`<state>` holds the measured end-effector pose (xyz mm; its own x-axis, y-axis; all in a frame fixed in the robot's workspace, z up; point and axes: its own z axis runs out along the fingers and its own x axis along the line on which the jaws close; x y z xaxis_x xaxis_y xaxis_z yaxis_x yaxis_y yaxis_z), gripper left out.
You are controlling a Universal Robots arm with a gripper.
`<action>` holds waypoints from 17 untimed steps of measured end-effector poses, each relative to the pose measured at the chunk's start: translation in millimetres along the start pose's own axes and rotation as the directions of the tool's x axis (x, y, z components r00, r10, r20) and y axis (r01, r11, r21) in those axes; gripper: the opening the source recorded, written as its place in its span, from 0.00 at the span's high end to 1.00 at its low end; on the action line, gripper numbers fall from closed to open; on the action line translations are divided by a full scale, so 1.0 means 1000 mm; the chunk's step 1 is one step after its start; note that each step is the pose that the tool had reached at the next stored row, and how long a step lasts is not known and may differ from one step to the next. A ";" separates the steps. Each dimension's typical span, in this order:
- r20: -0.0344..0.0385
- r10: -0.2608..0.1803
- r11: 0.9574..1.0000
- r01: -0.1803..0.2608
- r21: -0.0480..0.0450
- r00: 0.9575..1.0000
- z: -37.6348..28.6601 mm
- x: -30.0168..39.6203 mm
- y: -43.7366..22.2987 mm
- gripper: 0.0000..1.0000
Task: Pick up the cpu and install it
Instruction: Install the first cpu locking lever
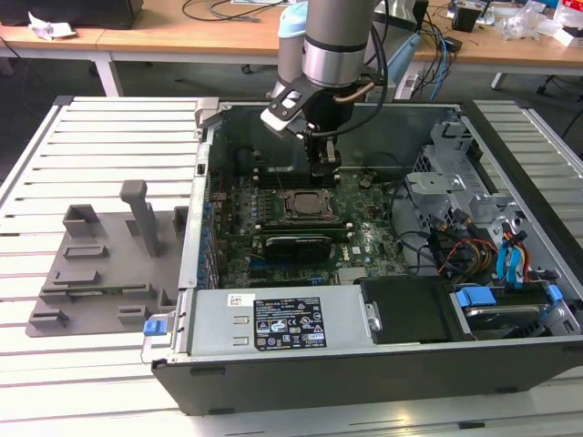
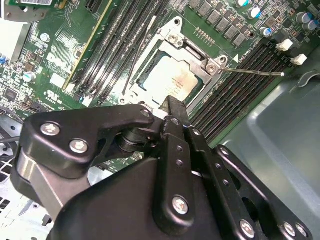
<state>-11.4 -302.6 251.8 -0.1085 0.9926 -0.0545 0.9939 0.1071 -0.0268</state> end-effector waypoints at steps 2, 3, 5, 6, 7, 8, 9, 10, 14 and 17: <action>0.000 0.000 1.000 0.000 0.000 1.000 0.0000 0.0000 0.0000 0.89; 0.000 -0.001 1.000 0.001 0.000 1.000 -0.0001 0.0000 0.0000 0.89; 0.001 -0.025 1.000 0.025 -0.001 1.000 -0.0001 0.0000 0.0000 0.89; 0.001 -0.042 0.999 0.042 -0.002 0.999 -0.0001 0.0000 0.0000 0.89; 0.002 -0.056 0.998 0.056 -0.003 0.998 -0.0001 0.0000 0.0000 0.89; 0.003 -0.094 0.996 0.094 -0.005 0.996 -0.0001 0.0000 0.0000 0.89; 0.004 -0.119 0.993 0.119 -0.006 0.993 -0.0001 0.0000 0.0000 0.89; 0.005 -0.162 0.987 0.162 -0.009 0.987 0.0000 0.0000 0.0000 0.89; 0.008 -0.238 0.971 0.238 -0.012 0.971 -0.0001 0.0000 0.0000 0.89; 0.010 -0.296 0.955 0.296 -0.015 0.955 -0.0001 0.0000 0.0001 0.89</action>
<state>-11.3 -302.6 251.9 -0.3980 0.9158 -0.0545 0.9174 0.3971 -0.0268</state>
